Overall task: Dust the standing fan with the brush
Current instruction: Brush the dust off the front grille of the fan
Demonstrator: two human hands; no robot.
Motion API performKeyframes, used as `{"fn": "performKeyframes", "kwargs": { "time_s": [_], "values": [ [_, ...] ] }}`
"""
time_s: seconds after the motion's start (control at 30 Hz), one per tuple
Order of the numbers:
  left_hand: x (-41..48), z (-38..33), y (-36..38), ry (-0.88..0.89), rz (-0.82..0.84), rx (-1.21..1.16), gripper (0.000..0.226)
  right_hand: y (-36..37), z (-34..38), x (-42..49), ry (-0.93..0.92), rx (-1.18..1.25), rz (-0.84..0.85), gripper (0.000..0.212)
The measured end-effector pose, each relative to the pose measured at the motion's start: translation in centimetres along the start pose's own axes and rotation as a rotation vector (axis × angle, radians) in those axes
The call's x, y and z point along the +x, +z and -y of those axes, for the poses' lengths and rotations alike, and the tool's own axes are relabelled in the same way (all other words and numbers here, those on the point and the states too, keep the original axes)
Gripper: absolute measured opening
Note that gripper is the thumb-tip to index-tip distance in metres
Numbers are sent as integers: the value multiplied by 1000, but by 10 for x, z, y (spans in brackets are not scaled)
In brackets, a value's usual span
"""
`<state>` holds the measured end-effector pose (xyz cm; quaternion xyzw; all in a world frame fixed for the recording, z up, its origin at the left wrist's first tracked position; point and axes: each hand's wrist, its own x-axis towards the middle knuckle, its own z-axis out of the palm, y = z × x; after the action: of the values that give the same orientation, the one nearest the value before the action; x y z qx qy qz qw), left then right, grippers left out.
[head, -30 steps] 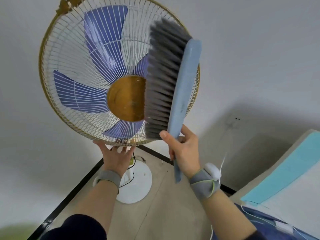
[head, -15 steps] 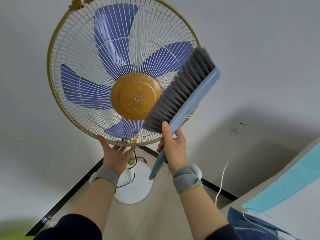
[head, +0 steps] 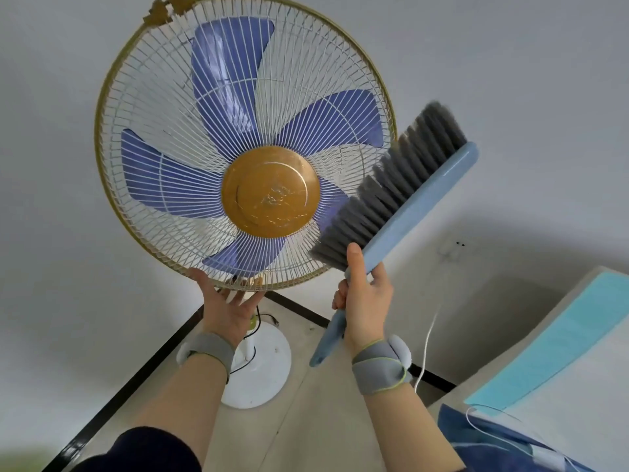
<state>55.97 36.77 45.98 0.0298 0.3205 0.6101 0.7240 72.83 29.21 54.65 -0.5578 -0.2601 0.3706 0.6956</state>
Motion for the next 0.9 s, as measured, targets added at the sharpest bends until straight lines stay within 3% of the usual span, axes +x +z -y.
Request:
{"fn": "performKeyframes", "kwargs": {
  "time_s": [0.07,0.17,0.3,0.53,0.67,0.77,0.9],
  "values": [
    [0,1,0,14,-5,13,123,8,4,-5,-56,16,124,29],
    [0,-3,-4,-2,-25,-13,132,24,5,-7,-55,-38,236,25],
    [0,-10,-14,24,-11,34,130,29,-11,-5,75,-81,198,32],
    [-3,-14,-13,58,12,46,93,10,-29,4,160,-70,132,34],
    [-3,-12,-13,28,4,45,112,0,-31,4,201,-58,-5,38],
    [-3,-10,-11,7,-23,33,122,-8,-24,1,90,-38,-108,36],
    [-4,-7,-9,9,-26,48,131,1,-6,-7,-65,93,52,28]
  ]
}}
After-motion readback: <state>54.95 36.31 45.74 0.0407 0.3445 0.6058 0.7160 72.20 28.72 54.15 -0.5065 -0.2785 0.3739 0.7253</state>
